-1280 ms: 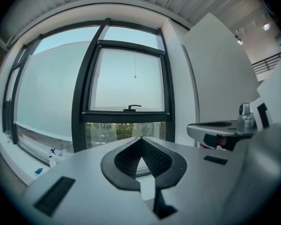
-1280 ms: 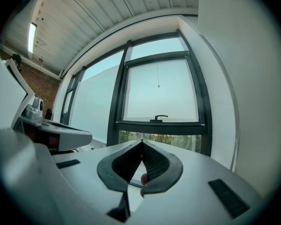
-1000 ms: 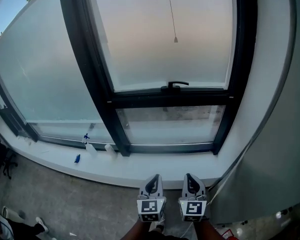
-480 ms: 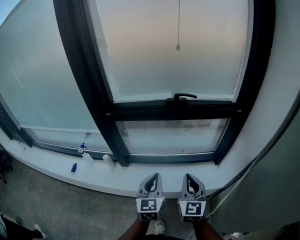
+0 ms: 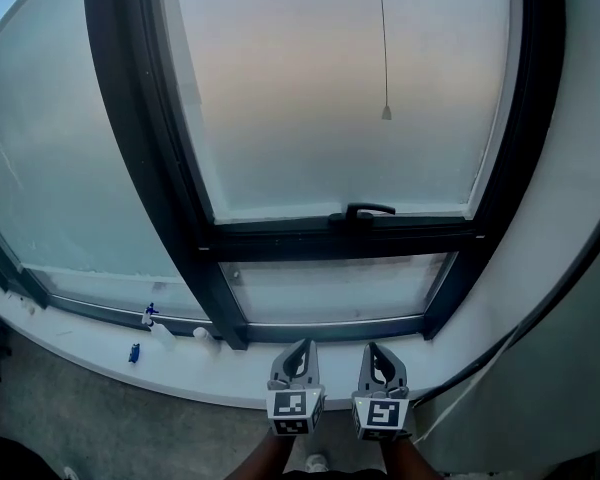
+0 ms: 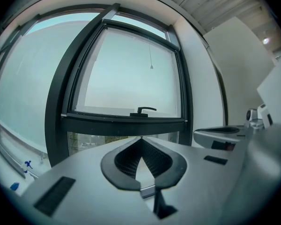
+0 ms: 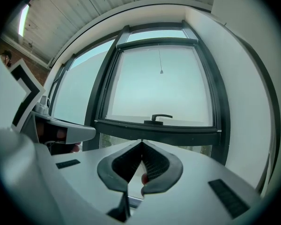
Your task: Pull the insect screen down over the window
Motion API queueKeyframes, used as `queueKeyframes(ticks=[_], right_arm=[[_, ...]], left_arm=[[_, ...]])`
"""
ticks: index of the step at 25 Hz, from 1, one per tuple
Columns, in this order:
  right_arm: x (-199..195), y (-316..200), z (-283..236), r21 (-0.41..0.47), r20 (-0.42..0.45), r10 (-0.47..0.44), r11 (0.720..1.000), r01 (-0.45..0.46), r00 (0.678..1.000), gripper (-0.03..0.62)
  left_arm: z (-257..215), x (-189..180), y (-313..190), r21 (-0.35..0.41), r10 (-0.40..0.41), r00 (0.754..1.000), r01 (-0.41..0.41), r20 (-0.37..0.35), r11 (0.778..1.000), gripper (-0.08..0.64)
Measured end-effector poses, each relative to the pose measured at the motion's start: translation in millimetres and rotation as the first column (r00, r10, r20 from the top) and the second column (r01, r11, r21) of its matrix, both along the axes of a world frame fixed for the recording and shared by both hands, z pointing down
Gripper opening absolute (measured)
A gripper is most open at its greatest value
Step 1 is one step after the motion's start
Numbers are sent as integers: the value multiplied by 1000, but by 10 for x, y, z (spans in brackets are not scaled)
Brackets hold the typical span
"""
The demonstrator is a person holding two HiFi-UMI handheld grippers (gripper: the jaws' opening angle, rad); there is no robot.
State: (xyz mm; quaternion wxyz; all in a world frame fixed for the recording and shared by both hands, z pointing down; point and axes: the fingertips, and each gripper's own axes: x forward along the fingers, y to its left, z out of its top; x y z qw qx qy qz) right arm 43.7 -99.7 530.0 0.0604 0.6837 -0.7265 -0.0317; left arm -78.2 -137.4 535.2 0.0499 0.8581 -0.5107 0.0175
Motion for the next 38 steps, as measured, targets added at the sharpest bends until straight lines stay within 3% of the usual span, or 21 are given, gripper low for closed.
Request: queueKeyframes(ticks=[5, 9, 17, 28, 38], right_arm=[[43, -154, -31, 22, -11, 5, 1000, -5, 1000, 3], [106, -257, -76, 19, -13, 5, 1000, -5, 1000, 3], [293, -579, 63, -1, 2, -5, 1000, 5, 1000, 3], [636, -1211, 110, 5, 48, -31, 1000, 31, 998, 3], [816, -1648, -11, 44, 57, -101, 994, 98, 993, 3]], left_arm=[[70, 36, -224, 20, 8, 1000, -9, 25, 1000, 3], [113, 85, -298, -2, 7, 1000, -7, 0, 1000, 3], [286, 268, -613, -29, 5, 1000, -5, 25, 1000, 3], [238, 421, -1105, -34, -57, 996, 59, 71, 998, 3], [117, 668, -1472, -21, -100, 993, 101, 62, 995, 3]])
